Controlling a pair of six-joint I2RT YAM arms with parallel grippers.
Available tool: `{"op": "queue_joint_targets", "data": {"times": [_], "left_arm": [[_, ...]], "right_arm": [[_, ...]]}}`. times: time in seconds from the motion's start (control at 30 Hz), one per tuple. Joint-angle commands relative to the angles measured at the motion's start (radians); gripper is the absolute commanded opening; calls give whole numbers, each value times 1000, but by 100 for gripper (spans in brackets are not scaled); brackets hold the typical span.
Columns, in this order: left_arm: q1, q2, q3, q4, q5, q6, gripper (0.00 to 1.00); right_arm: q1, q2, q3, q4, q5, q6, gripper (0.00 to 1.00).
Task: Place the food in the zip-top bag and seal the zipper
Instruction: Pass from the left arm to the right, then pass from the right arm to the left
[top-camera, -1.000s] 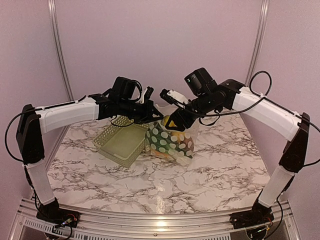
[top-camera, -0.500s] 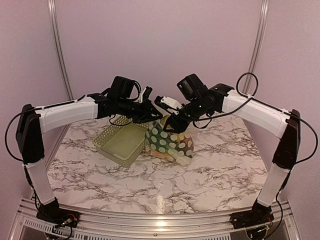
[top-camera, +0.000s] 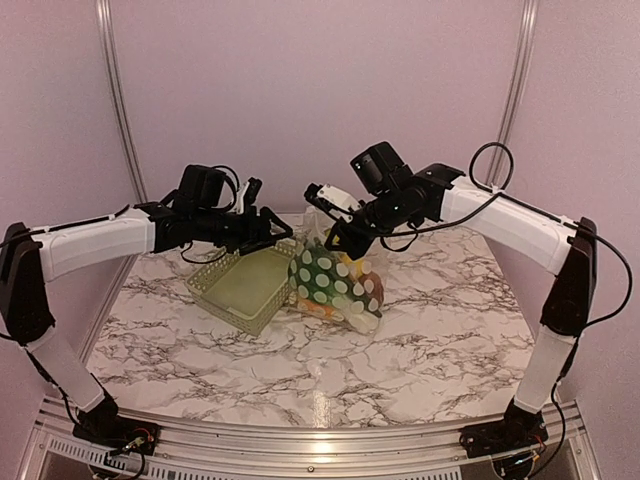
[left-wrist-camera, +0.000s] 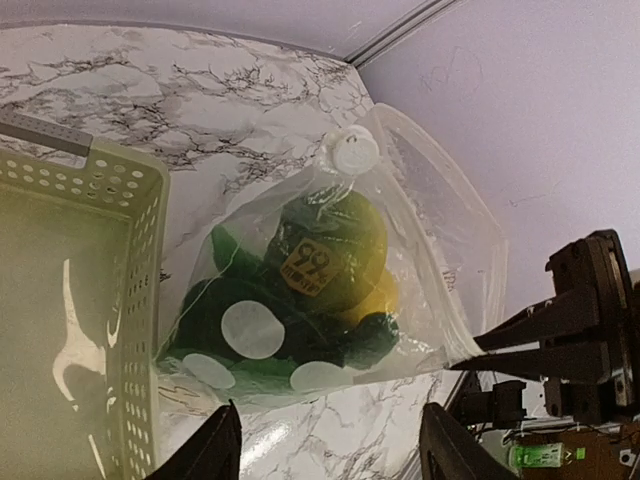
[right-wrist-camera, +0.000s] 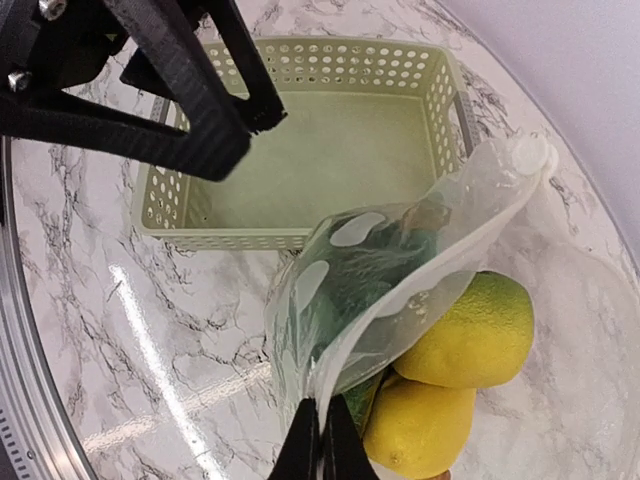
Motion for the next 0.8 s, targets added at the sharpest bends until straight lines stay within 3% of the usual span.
{"op": "queue_joint_targets", "data": {"times": [0.0,0.13,0.23,0.33,0.5,0.77], "left_arm": [[38,-185,-201,228,-86,138,68],[46,-182,-296,387,-61,282,70],[53,-107,-278,469,24,360,73],[76,12,-207,550,155,339,76],[103,207,-47,562,340,250,80],[101,367,-43,1089,572,-139,74]], "right_arm": [[11,-48,43,18,-25,17,2],[12,-98,2,-1,-67,24,2],[12,-139,-51,-5,-97,25,2],[11,-175,-101,-9,-106,22,3],[11,-194,-135,-21,-120,28,3],[11,-197,-128,-48,-125,34,2]]}}
